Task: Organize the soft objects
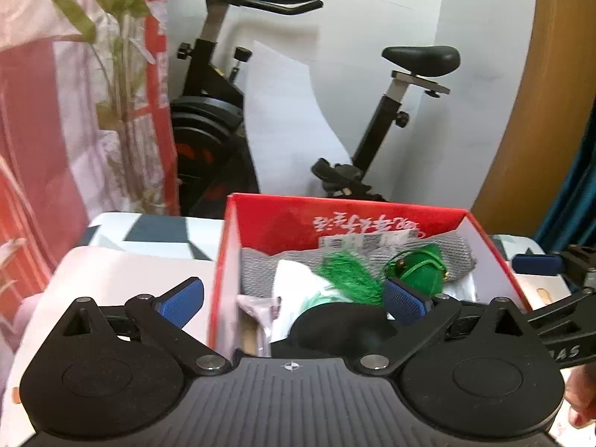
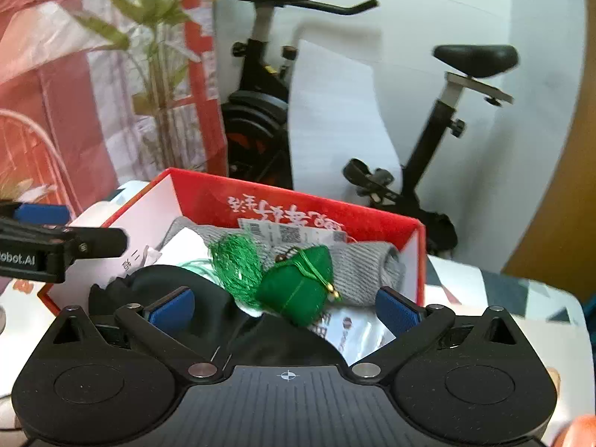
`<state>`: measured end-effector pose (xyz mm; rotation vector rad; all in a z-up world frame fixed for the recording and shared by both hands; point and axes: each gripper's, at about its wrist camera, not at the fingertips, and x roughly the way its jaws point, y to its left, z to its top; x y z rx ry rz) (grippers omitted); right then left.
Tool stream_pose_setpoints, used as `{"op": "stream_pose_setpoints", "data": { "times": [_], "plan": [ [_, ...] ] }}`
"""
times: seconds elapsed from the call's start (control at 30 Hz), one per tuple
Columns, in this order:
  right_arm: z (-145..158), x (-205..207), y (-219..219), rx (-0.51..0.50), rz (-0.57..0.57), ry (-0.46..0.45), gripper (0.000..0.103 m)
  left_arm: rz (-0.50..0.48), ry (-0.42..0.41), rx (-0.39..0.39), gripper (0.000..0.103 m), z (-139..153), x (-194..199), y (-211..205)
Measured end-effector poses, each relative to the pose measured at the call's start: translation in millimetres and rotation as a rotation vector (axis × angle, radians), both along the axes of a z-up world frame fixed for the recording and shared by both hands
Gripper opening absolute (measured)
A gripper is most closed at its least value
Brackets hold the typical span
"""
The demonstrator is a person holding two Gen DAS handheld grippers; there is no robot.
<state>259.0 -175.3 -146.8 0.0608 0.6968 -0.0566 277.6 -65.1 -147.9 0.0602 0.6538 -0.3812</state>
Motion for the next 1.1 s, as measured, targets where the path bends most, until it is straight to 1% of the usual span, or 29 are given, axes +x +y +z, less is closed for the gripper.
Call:
{"op": "stream_pose_setpoints", "data": {
  "times": [0.17,0.37,0.47,0.63,0.8,1.1],
  "plan": [
    [4,-15,4,-0.012,-0.058,0.005,0.103,0.039,-0.047,0.059,0.103,7,-15,5],
    [19,-38,10,0.016,-0.098,-0.049,0.103,0.085,-0.103,0.130,0.103,20,-34,5],
    [30,-51,13,0.013,-0.109,-0.078,0.103,0.106,-0.144,0.144,0.103,32,-47,5],
    [56,-79,18,0.022,-0.145,-0.140,0.103,0.134,-0.169,0.131,0.103,56,-70,13],
    [89,-113,26,0.026,-0.165,-0.235,0.103,0.161,-0.202,0.102,0.103,87,-99,24],
    [138,-183,44,-0.028,-0.168,-0.376,0.103,0.190,-0.322,0.050,0.103,140,-171,40]
  ]
}}
